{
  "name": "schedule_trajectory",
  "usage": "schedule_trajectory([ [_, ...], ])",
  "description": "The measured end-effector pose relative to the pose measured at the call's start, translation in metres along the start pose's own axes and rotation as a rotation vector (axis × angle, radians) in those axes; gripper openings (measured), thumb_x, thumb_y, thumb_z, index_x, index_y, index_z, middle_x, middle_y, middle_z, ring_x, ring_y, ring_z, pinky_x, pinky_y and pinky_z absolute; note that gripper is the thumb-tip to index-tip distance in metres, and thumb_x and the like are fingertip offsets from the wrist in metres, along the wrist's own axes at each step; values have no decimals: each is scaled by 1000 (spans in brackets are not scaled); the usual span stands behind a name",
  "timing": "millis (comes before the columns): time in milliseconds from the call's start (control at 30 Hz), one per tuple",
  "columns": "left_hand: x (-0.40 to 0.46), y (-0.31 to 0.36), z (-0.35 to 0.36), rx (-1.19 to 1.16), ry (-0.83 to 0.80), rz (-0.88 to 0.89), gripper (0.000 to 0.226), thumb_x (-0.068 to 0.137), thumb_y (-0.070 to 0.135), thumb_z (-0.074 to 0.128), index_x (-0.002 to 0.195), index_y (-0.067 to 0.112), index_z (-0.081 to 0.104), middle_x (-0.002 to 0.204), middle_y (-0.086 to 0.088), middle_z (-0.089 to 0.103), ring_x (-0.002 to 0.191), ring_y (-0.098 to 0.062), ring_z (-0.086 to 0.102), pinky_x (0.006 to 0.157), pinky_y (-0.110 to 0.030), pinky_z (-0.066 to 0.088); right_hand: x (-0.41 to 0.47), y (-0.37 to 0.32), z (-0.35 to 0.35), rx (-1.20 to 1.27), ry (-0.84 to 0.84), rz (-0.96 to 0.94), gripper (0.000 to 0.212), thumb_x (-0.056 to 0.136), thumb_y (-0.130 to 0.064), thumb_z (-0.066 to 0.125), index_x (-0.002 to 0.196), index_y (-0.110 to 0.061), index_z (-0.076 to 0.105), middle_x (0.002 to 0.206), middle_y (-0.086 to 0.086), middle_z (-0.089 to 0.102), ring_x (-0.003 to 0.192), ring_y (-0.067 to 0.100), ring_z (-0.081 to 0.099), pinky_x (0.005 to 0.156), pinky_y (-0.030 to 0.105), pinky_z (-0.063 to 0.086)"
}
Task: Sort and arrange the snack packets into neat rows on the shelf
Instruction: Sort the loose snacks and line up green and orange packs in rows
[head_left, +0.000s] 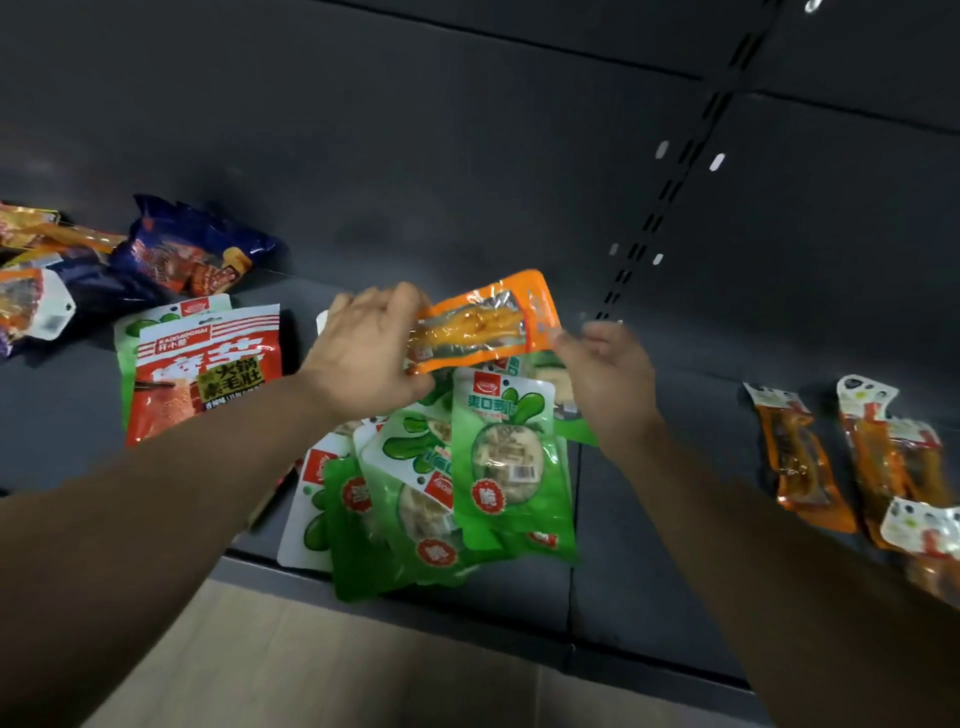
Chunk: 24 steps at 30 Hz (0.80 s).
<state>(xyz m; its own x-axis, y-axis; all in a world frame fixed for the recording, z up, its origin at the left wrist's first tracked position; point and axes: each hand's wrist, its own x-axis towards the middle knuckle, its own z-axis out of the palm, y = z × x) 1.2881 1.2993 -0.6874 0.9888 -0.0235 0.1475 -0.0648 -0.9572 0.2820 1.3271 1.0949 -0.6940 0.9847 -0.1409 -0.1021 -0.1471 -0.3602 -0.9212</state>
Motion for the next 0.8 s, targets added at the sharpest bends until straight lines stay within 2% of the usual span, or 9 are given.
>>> schedule_trajectory([
  [167, -3, 24, 13, 40, -64, 103, 65, 67, 42, 64, 121, 12, 45, 110, -8, 56, 109, -29, 49, 92, -35, 24, 16, -1, -20, 100, 10, 42, 43, 86, -31, 67, 122, -13, 53, 117, 3, 59, 102, 15, 58, 90, 31, 49],
  [267, 3, 41, 26, 140, -12, 343, 59, 59, 33, 74, 109, 13, 51, 99, -8, 61, 96, -31, 56, 85, -33, 24, 20, 4, -35, -38, -29, -87, 46, 84, -30, 69, 124, -16, 53, 123, -1, 55, 110, 11, 53, 91, 22, 41],
  [333, 7, 58, 32, 183, 19, 481, 60, 50, 36, 71, 102, 15, 50, 89, -6, 60, 85, -30, 58, 84, -34, 26, 21, 5, -49, -359, -220, -250, 46, 81, -30, 71, 123, -21, 55, 123, -4, 54, 114, 9, 49, 94, 20, 37],
  [433, 12, 89, 42, 209, 38, 637, 62, 44, 34, 81, 97, 14, 56, 84, -4, 59, 82, -29, 60, 96, -37, 25, 18, 2, -72, -523, -659, -197, 32, 79, -25, 74, 109, -17, 64, 105, -1, 63, 102, 14, 60, 90, 30, 45],
  [533, 16, 114, 49, 182, 32, 706, 62, 42, 30, 83, 98, 14, 62, 90, -6, 60, 91, -31, 60, 103, -42, 21, 19, 12, -86, -690, -761, -165, 13, 79, -26, 74, 86, -18, 66, 86, -1, 63, 83, 13, 60, 76, 30, 48],
  [600, 19, 122, 55, 172, 42, 661, 70, 47, 32, 84, 111, 17, 60, 113, -11, 59, 116, -33, 51, 111, -42, 19, 21, 26, -96, -661, -715, -95, 14, 81, -26, 72, 73, -21, 62, 76, -4, 61, 73, 11, 58, 68, 26, 46],
  [667, 22, 129, 57, 124, 44, 530, 83, 59, 36, 82, 133, 21, 49, 141, -14, 42, 137, -33, 30, 114, -41, 12, 22, 42, -108, -502, -643, 41, 8, 82, -26, 72, 80, -19, 67, 80, 0, 68, 75, 16, 65, 73, 29, 51],
  [733, 24, 136, 60, 49, -13, 319, 89, 72, 40, 75, 147, 25, 29, 152, -12, 23, 143, -29, 14, 116, -38, 8, 23, 56, -119, -410, -548, 125, 11, 83, -28, 72, 89, -18, 71, 86, 3, 72, 81, 19, 69, 79, 32, 54],
  [800, 25, 146, 64, 0, -102, 135, 86, 78, 42, 69, 148, 26, 23, 149, -9, 27, 139, -27, 22, 112, -36, 18, 23, 67, -128, -362, -485, 163, 13, 83, -28, 71, 90, -17, 72, 88, 4, 73, 84, 20, 69, 83, 34, 54],
])
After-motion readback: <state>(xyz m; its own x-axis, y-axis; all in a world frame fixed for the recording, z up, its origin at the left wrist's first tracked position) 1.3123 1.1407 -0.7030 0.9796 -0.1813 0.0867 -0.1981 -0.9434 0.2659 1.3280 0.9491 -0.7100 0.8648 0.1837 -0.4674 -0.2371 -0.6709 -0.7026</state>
